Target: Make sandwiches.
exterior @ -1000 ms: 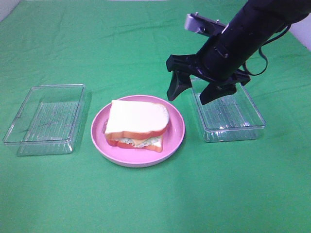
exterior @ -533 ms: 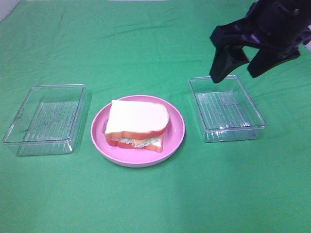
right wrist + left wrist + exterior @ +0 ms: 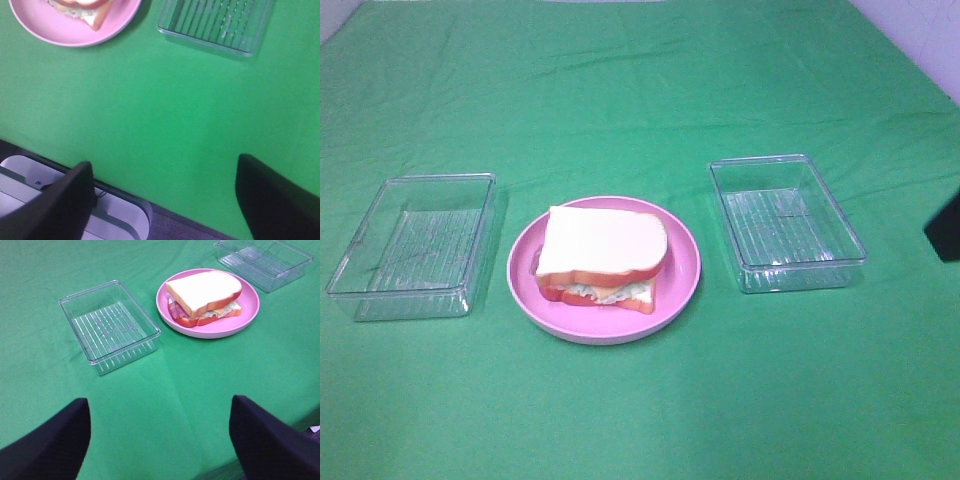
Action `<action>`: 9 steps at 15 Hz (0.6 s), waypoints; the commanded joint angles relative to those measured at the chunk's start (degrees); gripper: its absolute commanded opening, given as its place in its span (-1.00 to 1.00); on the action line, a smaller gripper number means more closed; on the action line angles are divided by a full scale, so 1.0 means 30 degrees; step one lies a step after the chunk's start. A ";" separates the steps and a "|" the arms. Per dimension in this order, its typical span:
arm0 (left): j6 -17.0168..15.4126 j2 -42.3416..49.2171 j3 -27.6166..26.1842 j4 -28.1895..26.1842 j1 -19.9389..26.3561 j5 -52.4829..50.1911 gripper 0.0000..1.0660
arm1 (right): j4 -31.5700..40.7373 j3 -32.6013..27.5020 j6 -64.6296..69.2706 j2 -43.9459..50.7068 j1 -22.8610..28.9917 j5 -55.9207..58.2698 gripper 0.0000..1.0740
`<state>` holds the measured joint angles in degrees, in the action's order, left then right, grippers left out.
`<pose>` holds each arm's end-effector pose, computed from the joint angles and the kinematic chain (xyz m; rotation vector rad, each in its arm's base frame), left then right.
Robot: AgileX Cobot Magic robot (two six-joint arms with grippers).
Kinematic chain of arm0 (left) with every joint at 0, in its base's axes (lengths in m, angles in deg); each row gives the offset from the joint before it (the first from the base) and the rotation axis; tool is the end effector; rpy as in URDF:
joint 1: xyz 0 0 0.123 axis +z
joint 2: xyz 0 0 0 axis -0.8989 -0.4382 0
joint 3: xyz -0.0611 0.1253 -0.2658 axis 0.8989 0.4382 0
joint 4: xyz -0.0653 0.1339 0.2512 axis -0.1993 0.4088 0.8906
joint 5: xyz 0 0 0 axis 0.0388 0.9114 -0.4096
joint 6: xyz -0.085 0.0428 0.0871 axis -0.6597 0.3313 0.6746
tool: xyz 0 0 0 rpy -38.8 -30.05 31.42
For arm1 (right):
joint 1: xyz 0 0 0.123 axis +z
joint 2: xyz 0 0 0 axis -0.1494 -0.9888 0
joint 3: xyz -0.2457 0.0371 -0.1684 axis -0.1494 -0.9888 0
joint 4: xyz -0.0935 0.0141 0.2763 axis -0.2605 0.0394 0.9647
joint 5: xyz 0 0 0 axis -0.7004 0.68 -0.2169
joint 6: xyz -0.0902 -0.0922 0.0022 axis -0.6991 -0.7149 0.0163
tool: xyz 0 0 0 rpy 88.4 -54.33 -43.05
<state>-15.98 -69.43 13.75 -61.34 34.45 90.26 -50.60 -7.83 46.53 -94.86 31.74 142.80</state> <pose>0.0456 -0.0193 0.2802 0.4782 1.9892 -0.2891 0.1875 0.0906 0.3051 -0.5413 2.5761 0.2411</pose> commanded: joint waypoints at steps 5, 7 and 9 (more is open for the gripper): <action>0.0076 0.0382 0.0019 -0.0153 -0.0038 -0.0229 0.38 | -0.1146 -0.5424 -0.0038 0.9091 -0.0038 0.0286 0.37; 0.0038 0.0382 0.0019 -0.0153 -0.0038 -0.0229 0.38 | -0.0974 -0.6513 -0.0038 1.1746 -0.0038 0.0611 0.37; 0.0038 0.0382 0.0019 -0.0153 -0.0038 -0.0229 0.38 | -0.0840 -0.6818 -0.0516 1.3751 -0.0038 0.0286 0.37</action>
<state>-15.81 -69.43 13.75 -61.45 34.45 90.26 -53.00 -28.17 44.81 -52.92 31.74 144.29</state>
